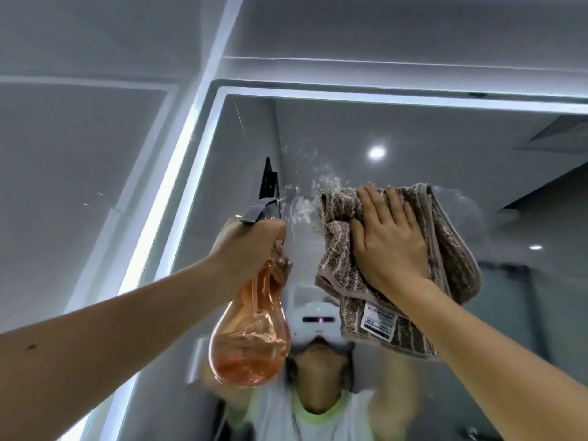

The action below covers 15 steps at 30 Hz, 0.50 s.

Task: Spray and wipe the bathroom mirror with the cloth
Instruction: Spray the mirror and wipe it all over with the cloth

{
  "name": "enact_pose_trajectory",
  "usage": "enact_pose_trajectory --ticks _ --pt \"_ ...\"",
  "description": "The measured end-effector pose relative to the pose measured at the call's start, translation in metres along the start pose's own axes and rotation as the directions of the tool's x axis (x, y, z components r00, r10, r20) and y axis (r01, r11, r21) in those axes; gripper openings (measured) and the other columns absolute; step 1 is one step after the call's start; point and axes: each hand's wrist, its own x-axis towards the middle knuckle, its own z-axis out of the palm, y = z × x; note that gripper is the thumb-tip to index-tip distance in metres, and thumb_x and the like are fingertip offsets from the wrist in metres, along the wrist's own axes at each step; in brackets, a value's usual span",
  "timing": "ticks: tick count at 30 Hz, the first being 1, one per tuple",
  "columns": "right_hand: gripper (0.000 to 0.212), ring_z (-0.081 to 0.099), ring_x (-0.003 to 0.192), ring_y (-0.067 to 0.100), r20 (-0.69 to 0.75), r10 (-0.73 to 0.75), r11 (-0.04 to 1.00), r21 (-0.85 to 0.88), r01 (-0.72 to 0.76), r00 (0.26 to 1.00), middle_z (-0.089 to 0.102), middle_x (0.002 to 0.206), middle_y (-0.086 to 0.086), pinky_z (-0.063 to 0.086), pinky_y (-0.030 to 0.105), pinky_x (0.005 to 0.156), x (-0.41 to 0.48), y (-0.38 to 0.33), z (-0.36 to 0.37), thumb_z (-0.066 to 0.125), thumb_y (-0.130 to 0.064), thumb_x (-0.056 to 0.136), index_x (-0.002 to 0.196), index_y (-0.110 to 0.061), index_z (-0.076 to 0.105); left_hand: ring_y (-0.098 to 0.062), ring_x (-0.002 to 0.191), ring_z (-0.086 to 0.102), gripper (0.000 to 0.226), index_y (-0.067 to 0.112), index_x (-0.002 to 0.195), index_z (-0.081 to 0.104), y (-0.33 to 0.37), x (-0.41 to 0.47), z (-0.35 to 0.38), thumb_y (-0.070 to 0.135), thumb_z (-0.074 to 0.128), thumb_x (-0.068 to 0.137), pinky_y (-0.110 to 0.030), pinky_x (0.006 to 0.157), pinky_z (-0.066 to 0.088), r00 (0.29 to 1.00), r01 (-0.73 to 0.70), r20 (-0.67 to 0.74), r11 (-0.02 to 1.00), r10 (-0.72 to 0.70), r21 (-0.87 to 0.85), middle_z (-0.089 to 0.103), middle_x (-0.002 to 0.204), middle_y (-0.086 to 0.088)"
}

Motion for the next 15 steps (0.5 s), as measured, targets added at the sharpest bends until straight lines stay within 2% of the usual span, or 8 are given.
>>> enact_pose_trajectory --ticks 3,5,7,8,9,11,13,15 --pt "0.054 -0.016 0.140 0.011 0.001 0.011 1.000 0.009 -0.011 1.000 -0.012 0.154 -0.007 -0.014 0.028 0.111 -0.001 0.000 0.001 0.011 -0.040 0.097 0.145 -0.023 -0.008 -0.024 0.057 0.061 0.010 0.008 0.065 0.057 -0.004 -0.005 0.002 0.006 0.056 0.074 -0.036 0.066 0.053 0.996 0.047 0.071 0.999 -0.046 -0.006 0.061 0.058 -0.009" --pt "0.054 -0.016 0.139 0.011 -0.002 0.009 1.000 0.009 -0.009 1.000 -0.012 0.154 -0.008 -0.014 0.029 0.110 -0.002 -0.001 0.002 0.011 -0.040 0.097 0.145 -0.024 -0.008 -0.025 0.060 0.066 0.014 0.000 0.064 0.056 -0.016 -0.016 0.000 0.008 0.055 0.075 -0.032 0.070 0.057 0.980 0.058 0.188 0.998 -0.058 0.007 0.064 0.058 -0.020" --pt "0.054 -0.017 0.139 0.011 -0.003 0.007 1.000 0.011 -0.007 1.000 -0.012 0.154 -0.008 -0.015 0.029 0.111 -0.002 -0.001 0.002 0.011 -0.040 0.097 0.145 -0.024 -0.008 -0.010 0.037 0.059 0.029 -0.002 0.056 0.047 -0.027 -0.018 -0.002 0.005 0.049 0.083 -0.014 0.045 0.049 0.975 0.088 0.207 0.994 -0.074 -0.059 0.056 0.034 -0.013" --pt "0.054 -0.017 0.139 0.011 -0.002 0.007 1.000 0.013 -0.007 1.000 -0.012 0.154 -0.008 -0.015 0.029 0.110 -0.001 -0.001 0.002 0.011 -0.040 0.097 0.145 -0.024 -0.008 -0.007 0.030 0.054 0.032 -0.001 0.054 0.044 -0.025 -0.017 -0.001 0.003 0.046 0.086 -0.012 0.036 0.043 0.973 0.102 0.208 0.994 -0.095 -0.024 0.051 0.027 -0.005" --pt "0.054 -0.017 0.139 0.011 -0.004 0.007 1.000 0.017 -0.007 1.000 -0.012 0.154 -0.008 -0.015 0.029 0.110 -0.001 -0.001 0.002 0.011 -0.040 0.097 0.145 -0.024 -0.008 -0.009 0.034 0.057 0.029 0.000 0.056 0.046 -0.020 -0.014 0.001 0.003 0.046 0.085 -0.014 0.041 0.046 0.971 0.101 0.216 0.995 -0.102 0.016 0.053 0.031 -0.003" --pt "0.054 -0.016 0.140 0.012 -0.006 0.004 1.000 0.021 -0.004 1.000 -0.011 0.154 -0.008 -0.015 0.029 0.110 -0.001 -0.001 0.002 0.011 -0.039 0.097 0.145 -0.024 -0.007 -0.025 0.057 0.061 0.013 0.003 0.062 0.054 -0.009 -0.013 0.011 0.006 0.049 0.075 -0.032 0.067 0.052 0.971 0.104 0.218 0.995 -0.101 0.000 0.058 0.050 -0.007" --pt "0.054 -0.017 0.140 0.012 -0.002 -0.001 1.000 0.019 0.001 1.000 -0.012 0.154 -0.007 -0.015 0.030 0.110 -0.001 0.000 0.002 0.011 -0.039 0.097 0.145 -0.023 -0.007 -0.027 0.056 0.053 0.013 0.007 0.054 0.053 -0.003 -0.018 0.018 0.008 0.049 0.066 -0.038 0.068 0.048 0.962 0.153 0.232 0.988 -0.142 -0.028 0.053 0.052 -0.010" --pt "0.054 -0.016 0.140 0.012 0.001 0.001 1.000 0.019 -0.001 1.000 -0.011 0.154 -0.007 -0.015 0.030 0.111 -0.001 0.001 0.003 0.011 -0.039 0.097 0.145 -0.023 -0.007 -0.032 0.057 0.057 0.015 0.007 0.053 0.053 -0.010 -0.017 0.020 0.007 0.048 0.067 -0.039 0.063 0.051 0.971 0.131 0.200 0.991 -0.132 0.019 0.054 0.055 -0.020"
